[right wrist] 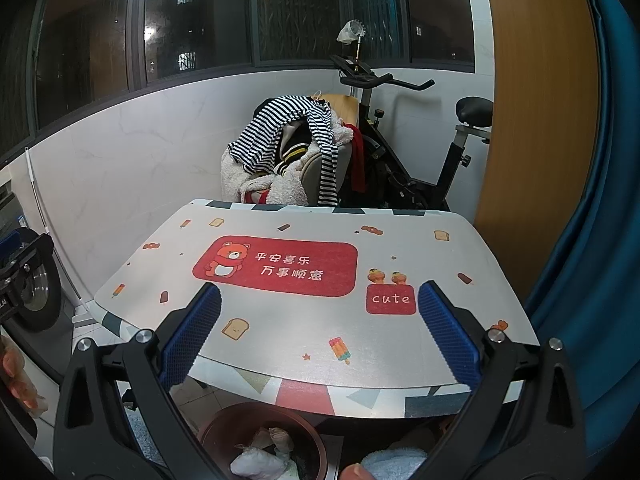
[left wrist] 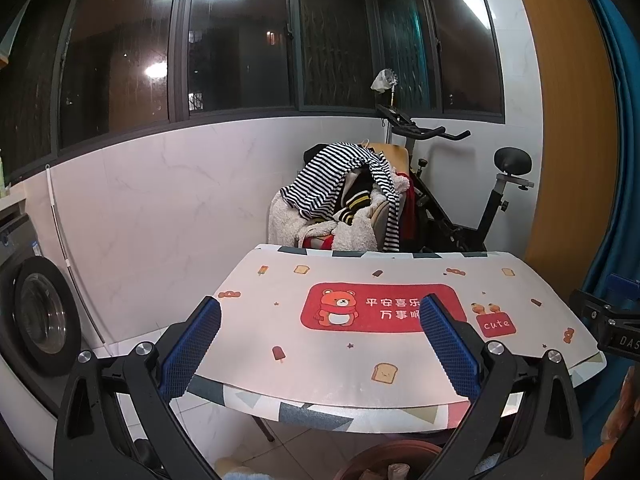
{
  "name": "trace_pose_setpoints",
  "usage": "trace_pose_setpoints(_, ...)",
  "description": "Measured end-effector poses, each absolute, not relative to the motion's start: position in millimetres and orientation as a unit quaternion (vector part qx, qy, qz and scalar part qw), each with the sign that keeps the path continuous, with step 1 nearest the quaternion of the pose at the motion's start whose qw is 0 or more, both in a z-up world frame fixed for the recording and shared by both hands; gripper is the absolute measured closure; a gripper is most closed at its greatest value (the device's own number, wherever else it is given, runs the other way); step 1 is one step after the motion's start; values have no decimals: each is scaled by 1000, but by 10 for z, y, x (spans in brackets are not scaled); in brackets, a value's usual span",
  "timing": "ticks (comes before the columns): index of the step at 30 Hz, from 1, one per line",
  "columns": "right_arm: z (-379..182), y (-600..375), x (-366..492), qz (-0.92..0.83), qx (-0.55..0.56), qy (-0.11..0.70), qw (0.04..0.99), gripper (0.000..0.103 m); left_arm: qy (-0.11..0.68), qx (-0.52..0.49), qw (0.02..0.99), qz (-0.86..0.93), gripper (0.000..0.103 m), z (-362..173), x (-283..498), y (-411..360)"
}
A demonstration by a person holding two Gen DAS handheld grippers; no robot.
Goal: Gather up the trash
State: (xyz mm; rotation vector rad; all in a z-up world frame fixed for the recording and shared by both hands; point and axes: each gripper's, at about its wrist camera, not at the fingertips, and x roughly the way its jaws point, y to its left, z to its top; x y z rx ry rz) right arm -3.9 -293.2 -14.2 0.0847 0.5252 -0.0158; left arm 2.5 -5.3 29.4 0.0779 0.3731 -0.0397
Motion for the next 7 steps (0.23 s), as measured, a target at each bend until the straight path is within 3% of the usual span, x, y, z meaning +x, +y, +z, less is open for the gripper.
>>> trace_pose_setpoints(7, -132, -2934, -36, -6, 41, 260, 965, 6, 186, 42, 981, -19, 6, 289, 25, -54)
